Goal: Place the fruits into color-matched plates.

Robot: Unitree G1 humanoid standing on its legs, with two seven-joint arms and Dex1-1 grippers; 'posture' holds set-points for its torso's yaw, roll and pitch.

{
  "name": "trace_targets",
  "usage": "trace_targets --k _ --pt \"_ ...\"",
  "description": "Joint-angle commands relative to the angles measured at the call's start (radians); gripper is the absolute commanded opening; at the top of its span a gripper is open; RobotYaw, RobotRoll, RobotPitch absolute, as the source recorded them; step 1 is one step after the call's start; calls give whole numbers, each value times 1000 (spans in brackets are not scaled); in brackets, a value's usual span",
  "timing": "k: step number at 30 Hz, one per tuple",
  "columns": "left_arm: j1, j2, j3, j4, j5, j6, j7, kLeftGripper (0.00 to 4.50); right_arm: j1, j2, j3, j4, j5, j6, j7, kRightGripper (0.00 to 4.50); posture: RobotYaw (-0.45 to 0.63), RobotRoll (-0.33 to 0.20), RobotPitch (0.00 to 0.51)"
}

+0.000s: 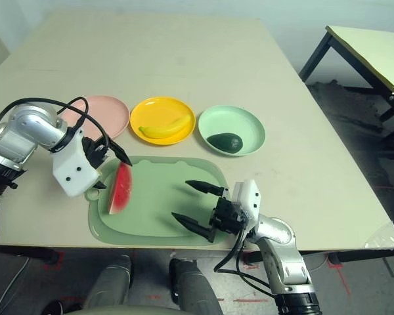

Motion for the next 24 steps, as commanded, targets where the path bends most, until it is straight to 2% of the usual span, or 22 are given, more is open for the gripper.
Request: trace_targets --k 1,4,10,12,14,24 --pt "15 -13 -36 5 16 -20 -8 4500 18 -14 -4 6 29 -25 18 4479 44 0 182" --pt "32 -11 -49 -13 4 -8 -19 3879 24 -34 0 0 27 -29 26 4500 38 0 183" --pt "62 -2 -71 -42 7 14 -26 1824 33 -40 13 -32 35 -6 -1 4500 32 0 182" --pt "70 4 -74 -55 3 25 -26 1405 36 -43 18 -37 35 -4 -5 4500 31 0 181" --pt "75 9 -76 -65 1 34 -26 1223 36 -46 19 -41 37 1 -10 4500 30 0 179" --pt "81 38 -71 -87 -16 75 -26 1218 30 -47 23 -40 36 12 -26 4500 36 0 170"
